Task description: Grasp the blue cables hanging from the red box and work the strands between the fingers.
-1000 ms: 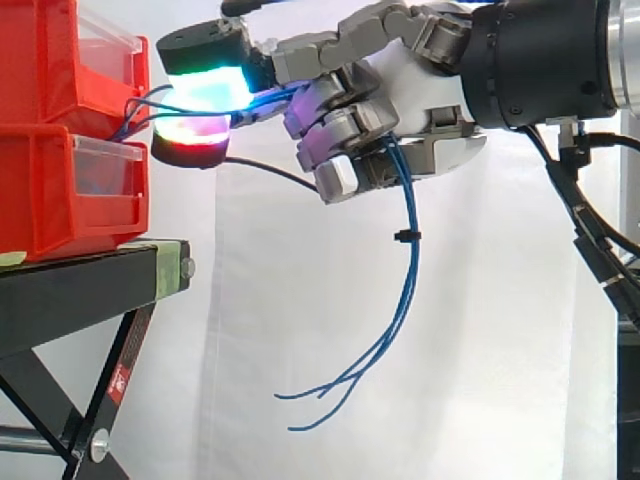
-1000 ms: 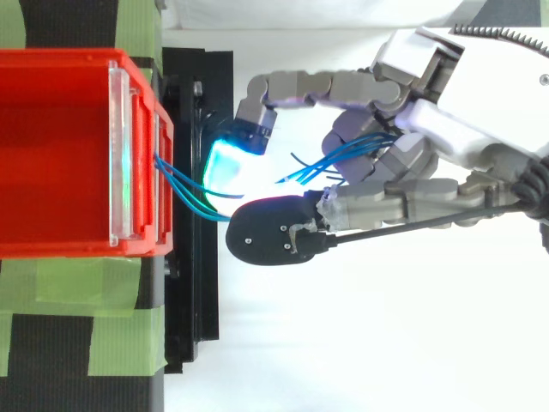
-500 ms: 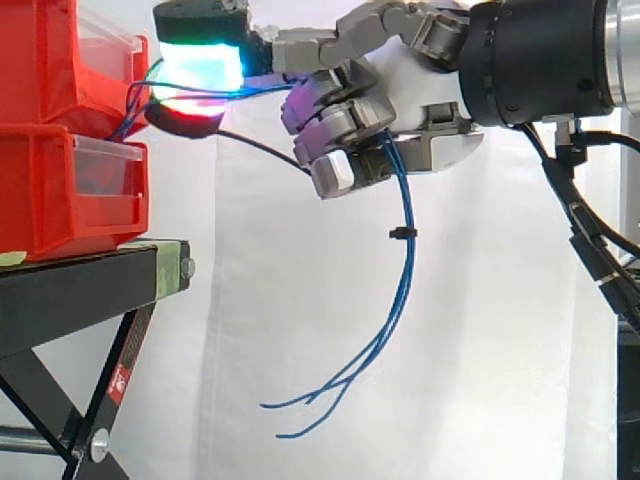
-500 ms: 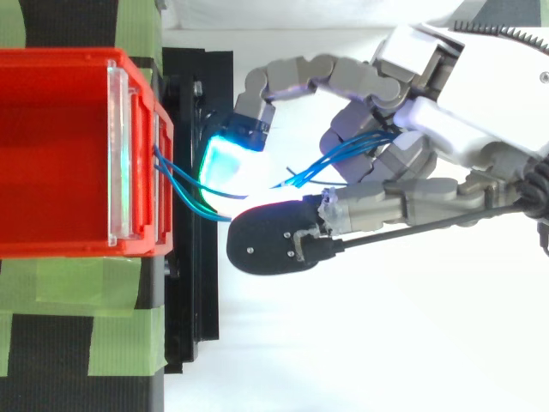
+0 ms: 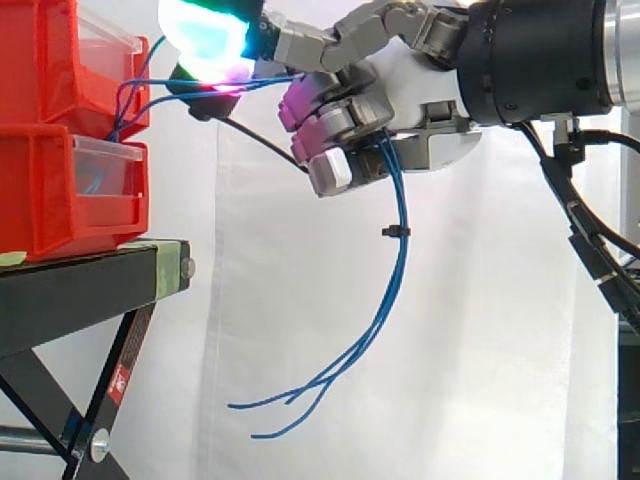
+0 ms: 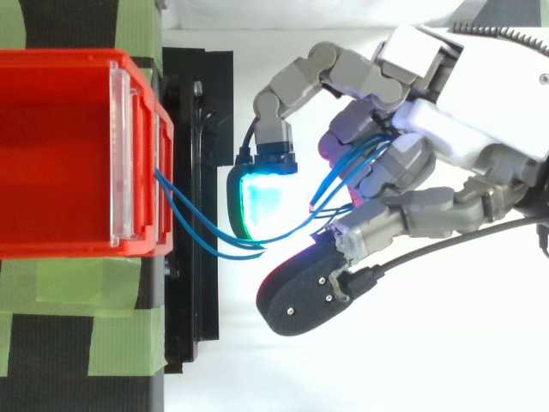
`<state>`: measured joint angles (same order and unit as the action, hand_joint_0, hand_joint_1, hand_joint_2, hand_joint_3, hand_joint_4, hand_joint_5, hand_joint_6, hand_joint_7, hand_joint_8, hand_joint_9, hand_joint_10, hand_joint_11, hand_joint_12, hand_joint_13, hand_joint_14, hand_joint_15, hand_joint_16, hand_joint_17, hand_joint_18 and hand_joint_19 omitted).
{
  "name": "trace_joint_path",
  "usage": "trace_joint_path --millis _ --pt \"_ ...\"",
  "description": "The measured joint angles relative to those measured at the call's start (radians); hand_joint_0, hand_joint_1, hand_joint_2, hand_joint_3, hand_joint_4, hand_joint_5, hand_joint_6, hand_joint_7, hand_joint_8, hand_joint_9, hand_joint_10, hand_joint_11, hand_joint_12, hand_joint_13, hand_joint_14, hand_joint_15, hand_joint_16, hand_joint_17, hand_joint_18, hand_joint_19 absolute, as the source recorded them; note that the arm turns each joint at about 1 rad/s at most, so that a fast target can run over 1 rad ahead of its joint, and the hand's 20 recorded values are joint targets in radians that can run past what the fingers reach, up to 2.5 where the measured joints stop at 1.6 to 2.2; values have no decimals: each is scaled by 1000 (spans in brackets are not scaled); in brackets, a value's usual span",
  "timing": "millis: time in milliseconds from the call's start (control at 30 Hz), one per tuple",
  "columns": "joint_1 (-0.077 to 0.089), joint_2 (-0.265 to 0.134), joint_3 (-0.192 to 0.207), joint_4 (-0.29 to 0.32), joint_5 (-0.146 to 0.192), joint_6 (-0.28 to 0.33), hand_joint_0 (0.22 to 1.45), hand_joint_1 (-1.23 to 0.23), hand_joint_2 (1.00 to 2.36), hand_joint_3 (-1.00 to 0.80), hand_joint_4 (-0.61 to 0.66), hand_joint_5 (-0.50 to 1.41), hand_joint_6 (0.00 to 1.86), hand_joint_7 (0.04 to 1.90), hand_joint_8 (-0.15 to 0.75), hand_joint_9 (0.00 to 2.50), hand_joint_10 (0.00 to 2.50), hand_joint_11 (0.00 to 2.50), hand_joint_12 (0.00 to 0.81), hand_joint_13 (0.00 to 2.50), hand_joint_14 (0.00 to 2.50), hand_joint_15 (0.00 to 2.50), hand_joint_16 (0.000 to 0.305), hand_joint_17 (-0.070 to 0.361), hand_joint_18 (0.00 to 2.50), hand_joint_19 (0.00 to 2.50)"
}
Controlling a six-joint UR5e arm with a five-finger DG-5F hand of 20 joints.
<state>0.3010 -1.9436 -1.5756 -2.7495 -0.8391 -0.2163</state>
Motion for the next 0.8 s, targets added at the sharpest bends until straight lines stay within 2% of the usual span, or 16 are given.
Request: trace_joint_path --millis 167,333,500,800 --pt "0 0 0 2 0 -1 1051 -849 1000 -1000 60 -151 1303 957 556 1864 2500 2500 692 2105 2500 1814 255 192 2500 777" --pt "0 0 0 7 1 -3 921 -842 1000 -1000 98 -183 1303 969 556 1864 2500 2500 692 2105 2500 1814 255 192 2500 777" --pt "1 0 0 8 1 -3 876 -825 1000 -1000 135 -147 1305 964 556 1864 2500 2500 692 2105 2500 1814 255 192 2500 777" --pt "1 0 0 7 1 -11 697 -798 1000 -1000 175 -175 1292 964 556 1864 2500 2500 692 2105 2500 1814 255 192 2500 777"
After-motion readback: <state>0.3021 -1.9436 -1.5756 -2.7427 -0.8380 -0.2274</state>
